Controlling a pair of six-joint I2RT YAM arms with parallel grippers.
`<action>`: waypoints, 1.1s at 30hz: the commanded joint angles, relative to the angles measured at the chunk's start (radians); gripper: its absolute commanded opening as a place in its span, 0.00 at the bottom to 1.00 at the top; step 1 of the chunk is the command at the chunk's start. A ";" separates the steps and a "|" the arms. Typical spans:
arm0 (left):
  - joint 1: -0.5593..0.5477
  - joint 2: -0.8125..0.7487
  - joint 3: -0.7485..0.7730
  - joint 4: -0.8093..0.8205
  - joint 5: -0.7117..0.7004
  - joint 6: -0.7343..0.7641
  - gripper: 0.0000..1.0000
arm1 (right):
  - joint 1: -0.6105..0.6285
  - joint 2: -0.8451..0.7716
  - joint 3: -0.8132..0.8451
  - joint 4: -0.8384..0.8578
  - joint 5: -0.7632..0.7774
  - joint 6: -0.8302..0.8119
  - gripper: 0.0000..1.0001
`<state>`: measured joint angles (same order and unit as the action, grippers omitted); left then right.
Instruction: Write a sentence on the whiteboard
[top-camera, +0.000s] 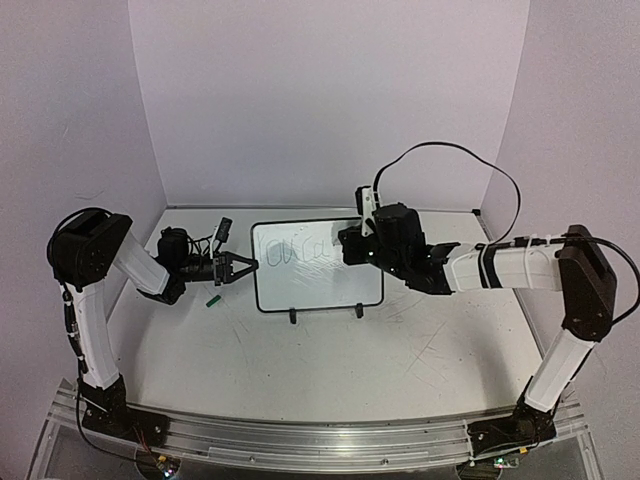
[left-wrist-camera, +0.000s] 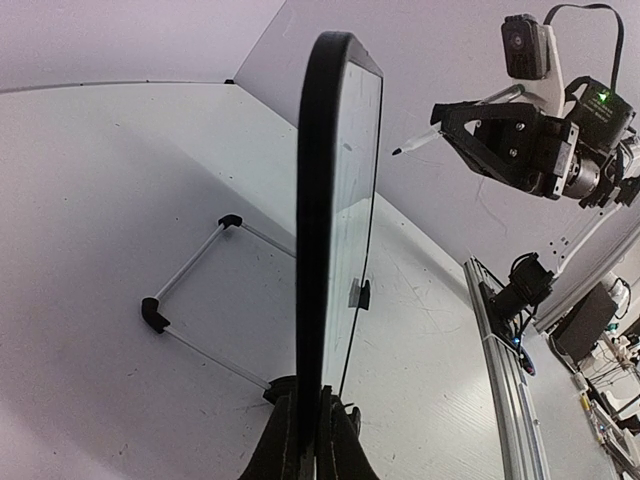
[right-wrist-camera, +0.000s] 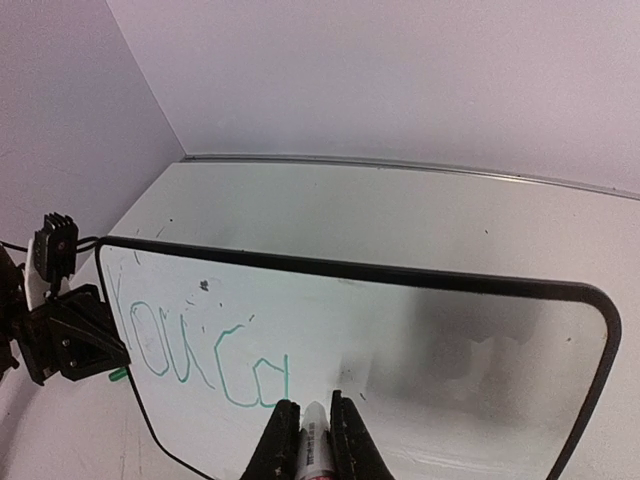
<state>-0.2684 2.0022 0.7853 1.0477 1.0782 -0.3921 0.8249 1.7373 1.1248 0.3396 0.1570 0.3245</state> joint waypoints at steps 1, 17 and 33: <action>0.010 -0.018 0.023 -0.007 -0.007 0.010 0.00 | -0.015 -0.022 0.014 0.045 -0.016 -0.017 0.00; 0.010 -0.021 0.021 -0.009 -0.008 0.013 0.00 | -0.020 0.059 0.114 0.029 0.008 -0.033 0.00; 0.010 -0.023 0.018 -0.012 -0.009 0.016 0.00 | -0.025 0.081 0.109 0.004 0.029 -0.035 0.00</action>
<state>-0.2684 2.0022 0.7853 1.0466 1.0782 -0.3920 0.8055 1.8011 1.2179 0.3435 0.1602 0.2962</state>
